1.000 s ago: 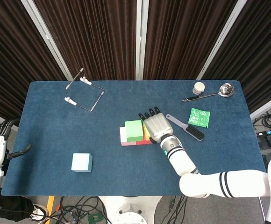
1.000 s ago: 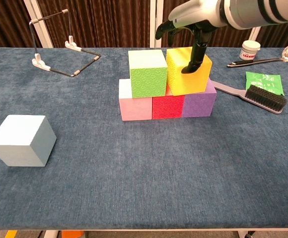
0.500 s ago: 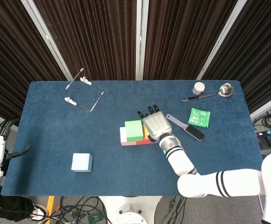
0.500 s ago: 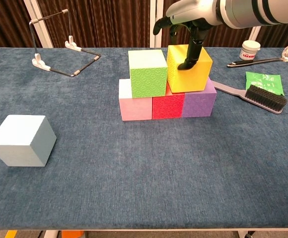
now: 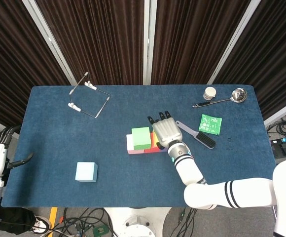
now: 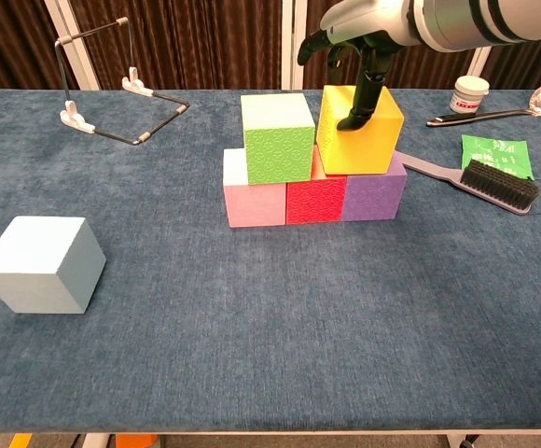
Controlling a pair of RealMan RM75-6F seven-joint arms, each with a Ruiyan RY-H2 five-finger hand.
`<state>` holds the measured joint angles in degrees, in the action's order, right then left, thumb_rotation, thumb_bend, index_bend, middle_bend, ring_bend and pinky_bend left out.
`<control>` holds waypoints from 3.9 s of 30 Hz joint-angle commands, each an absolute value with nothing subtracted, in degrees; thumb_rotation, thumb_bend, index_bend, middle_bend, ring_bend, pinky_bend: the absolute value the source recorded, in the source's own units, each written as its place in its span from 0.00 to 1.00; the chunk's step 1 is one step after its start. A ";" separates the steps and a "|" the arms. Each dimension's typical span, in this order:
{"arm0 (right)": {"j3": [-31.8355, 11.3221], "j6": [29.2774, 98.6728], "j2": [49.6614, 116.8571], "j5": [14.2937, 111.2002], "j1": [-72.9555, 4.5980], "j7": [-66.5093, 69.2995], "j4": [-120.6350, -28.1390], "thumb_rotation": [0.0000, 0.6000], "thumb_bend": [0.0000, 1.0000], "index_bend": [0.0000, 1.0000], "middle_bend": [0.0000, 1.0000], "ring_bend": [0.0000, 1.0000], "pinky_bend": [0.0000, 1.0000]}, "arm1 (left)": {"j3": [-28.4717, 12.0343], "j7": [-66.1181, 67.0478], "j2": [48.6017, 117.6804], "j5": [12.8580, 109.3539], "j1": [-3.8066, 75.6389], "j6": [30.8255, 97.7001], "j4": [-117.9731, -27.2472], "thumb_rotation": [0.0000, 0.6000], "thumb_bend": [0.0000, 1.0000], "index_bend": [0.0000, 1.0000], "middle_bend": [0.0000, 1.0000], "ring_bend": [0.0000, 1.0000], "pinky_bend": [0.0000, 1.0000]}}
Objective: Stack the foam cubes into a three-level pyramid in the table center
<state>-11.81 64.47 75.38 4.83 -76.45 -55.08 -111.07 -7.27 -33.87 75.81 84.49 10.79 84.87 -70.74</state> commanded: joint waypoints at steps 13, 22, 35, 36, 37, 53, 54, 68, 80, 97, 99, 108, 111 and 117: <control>-12.22 64.72 76.27 1.99 -78.50 -56.39 -110.68 1.00 0.24 0.00 0.44 0.00 0.00 | -7.32 -34.21 75.66 84.60 10.82 85.00 -70.78 1.00 0.20 0.12 0.12 0.04 0.11; -12.16 65.39 77.38 1.08 -79.28 -57.01 -109.89 1.00 0.24 0.00 0.44 0.00 0.00 | -7.47 -35.11 75.66 84.28 10.65 85.03 -70.43 1.00 0.19 0.12 0.12 0.04 0.11; -12.63 66.23 77.98 -0.22 -80.35 -58.12 -110.09 1.00 0.25 0.00 0.42 0.00 0.00 | -7.52 -35.11 75.37 84.39 10.58 85.28 -70.51 1.00 0.19 0.12 0.12 0.04 0.11; -12.65 66.40 77.97 -0.39 -80.43 -58.26 -110.23 1.00 0.25 0.00 0.41 0.00 0.00 | -7.53 -35.18 75.38 84.37 10.58 85.29 -70.49 1.00 0.20 0.12 0.12 0.04 0.11; -12.70 66.45 77.96 -0.51 -80.45 -58.28 -110.31 1.00 0.25 0.00 0.41 0.00 0.00 | -7.51 -35.21 75.40 84.38 10.56 85.30 -70.47 1.00 0.20 0.12 0.12 0.04 0.11; -12.84 65.79 78.49 -0.76 -80.35 -58.18 -109.41 1.00 0.25 0.00 0.31 0.00 0.00 | -7.37 -35.40 75.71 84.28 10.61 84.88 -69.90 1.00 0.20 0.12 0.12 0.04 0.11; -12.84 65.77 78.50 -0.74 -80.36 -58.18 -109.38 1.00 0.24 0.00 0.30 0.00 0.00 | -7.35 -35.41 75.71 84.30 10.60 84.88 -69.88 1.00 0.20 0.12 0.12 0.04 0.11; -13.07 65.63 77.90 -0.75 -80.14 -57.80 -109.95 1.00 0.22 0.00 0.19 0.00 0.00 | -7.41 -35.37 75.73 84.43 10.63 85.06 -69.90 1.00 0.20 0.12 0.12 0.04 0.11; -13.77 65.13 75.94 -0.89 -79.84 -56.87 -111.96 1.00 0.21 0.00 0.16 0.00 0.00 | -7.33 -35.12 75.66 84.59 10.68 85.07 -70.15 1.00 0.20 0.12 0.12 0.04 0.11; -14.33 59.30 72.64 -2.32 -82.62 -56.41 -113.36 1.00 0.15 0.00 0.13 0.00 0.00 | -7.25 -34.90 75.33 84.75 10.49 85.51 -70.88 1.00 0.19 0.12 0.12 0.04 0.11; -14.02 58.95 73.74 -2.28 -82.99 -56.13 -112.17 1.00 0.15 0.00 0.12 0.00 0.00 | -7.18 -34.87 75.34 84.73 10.43 85.50 -70.80 1.00 0.19 0.12 0.12 0.04 0.11; -12.80 58.69 77.56 -1.29 -84.50 -55.32 -108.45 1.00 0.15 0.00 0.10 0.00 0.00 | -7.26 -35.00 75.42 84.57 10.31 85.59 -70.43 1.00 0.20 0.12 0.12 0.04 0.11; -12.68 59.13 78.20 -1.12 -84.79 -55.09 -107.80 1.00 0.16 0.00 0.13 0.00 0.00 | -7.26 -35.02 75.51 84.55 10.35 85.50 -70.28 1.00 0.20 0.12 0.12 0.04 0.11; -12.41 61.23 79.42 -0.44 -84.86 -54.57 -106.58 1.00 0.19 0.00 0.19 0.00 0.00 | -7.26 -35.22 75.73 84.51 10.27 85.57 -69.86 1.00 0.20 0.12 0.12 0.04 0.11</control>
<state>-12.48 61.08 79.28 -0.53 -84.86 -54.64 -106.72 -7.25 -35.22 75.73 84.52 10.27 85.57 -69.85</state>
